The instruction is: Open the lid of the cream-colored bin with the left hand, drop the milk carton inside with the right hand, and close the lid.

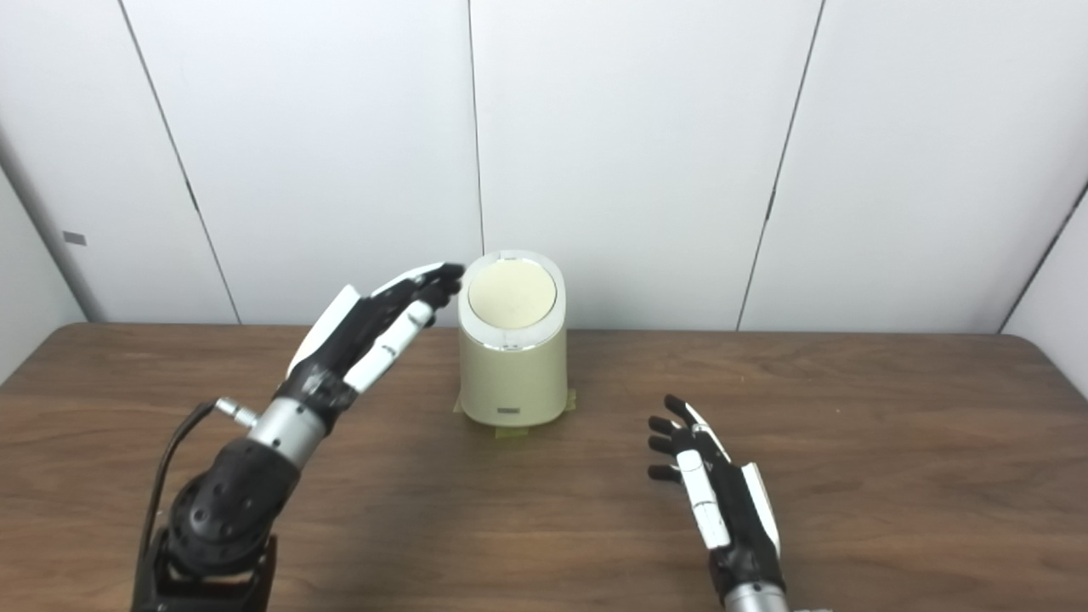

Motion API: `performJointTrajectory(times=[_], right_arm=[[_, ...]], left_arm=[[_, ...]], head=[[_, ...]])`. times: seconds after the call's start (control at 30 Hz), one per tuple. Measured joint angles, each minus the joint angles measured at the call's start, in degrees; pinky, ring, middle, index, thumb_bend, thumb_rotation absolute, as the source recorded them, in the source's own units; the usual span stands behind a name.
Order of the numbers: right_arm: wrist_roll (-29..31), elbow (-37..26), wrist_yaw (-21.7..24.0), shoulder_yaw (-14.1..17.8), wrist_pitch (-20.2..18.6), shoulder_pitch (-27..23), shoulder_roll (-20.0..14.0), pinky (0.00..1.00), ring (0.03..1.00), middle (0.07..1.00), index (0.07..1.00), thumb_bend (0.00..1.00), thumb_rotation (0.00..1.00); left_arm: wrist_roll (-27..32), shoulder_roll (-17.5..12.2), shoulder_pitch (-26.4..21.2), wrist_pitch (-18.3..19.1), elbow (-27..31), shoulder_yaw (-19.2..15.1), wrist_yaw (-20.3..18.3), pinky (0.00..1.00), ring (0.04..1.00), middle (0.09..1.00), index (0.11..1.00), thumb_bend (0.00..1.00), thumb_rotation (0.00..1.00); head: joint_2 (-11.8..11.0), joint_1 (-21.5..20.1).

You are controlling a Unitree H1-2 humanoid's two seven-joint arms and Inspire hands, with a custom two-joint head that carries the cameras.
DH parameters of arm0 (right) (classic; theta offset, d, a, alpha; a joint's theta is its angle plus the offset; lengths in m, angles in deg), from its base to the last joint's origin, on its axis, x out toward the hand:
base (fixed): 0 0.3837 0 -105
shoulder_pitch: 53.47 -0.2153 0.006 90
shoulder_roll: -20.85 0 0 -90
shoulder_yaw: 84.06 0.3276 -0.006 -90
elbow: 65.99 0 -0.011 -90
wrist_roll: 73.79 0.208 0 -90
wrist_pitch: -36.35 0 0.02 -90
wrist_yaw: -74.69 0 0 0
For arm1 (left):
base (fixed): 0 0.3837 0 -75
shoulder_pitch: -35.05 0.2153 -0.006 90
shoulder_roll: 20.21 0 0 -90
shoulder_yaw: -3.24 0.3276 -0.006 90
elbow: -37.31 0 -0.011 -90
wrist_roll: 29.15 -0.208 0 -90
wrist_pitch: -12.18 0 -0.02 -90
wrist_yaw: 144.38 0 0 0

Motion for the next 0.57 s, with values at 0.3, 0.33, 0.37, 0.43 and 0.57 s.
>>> performJointTrajectory(times=[0.3,0.33,0.37,0.43,0.57], right_arm=[[7.91,-2.33,2.33,2.65,-0.92,-0.56,-0.18,0.84,0.885,0.878,0.894,0.61,0.96],[8.87,-2.42,2.34,3.01,-1.61,-0.64,0.00,0.84,0.890,0.882,0.896,0.62,0.96],[9.37,-2.42,2.34,3.17,-2.16,-0.73,0.07,0.85,0.892,0.884,0.897,0.63,0.97],[10.17,-2.50,2.39,3.37,-2.82,-0.82,-0.02,0.87,0.913,0.902,0.906,0.64,0.98],[11.17,-3.43,2.53,3.71,-4.20,-0.82,-0.23,0.90,0.943,0.938,0.927,0.66,0.99]], left_arm=[[11.60,4.50,12.75,0.74,1.73,-3.55,7.36,0.90,0.916,0.925,0.918,0.29,0.98],[12.85,5.12,13.77,0.88,1.92,-3.73,7.77,0.92,0.928,0.936,0.932,0.30,0.99],[14.25,5.51,14.52,0.93,2.21,-3.76,8.03,0.93,0.936,0.944,0.940,0.31,1.00],[16.25,6.32,15.80,0.93,3.08,-3.90,8.97,0.93,0.934,0.944,0.946,0.37,1.00],[19.03,7.25,17.90,0.73,3.45,-4.21,11.04,0.98,0.961,0.963,0.967,0.41,1.00]], head=[[0.62,-0.44],[0.70,-0.53],[0.70,-0.53],[0.88,-0.62],[1.14,-0.70]])
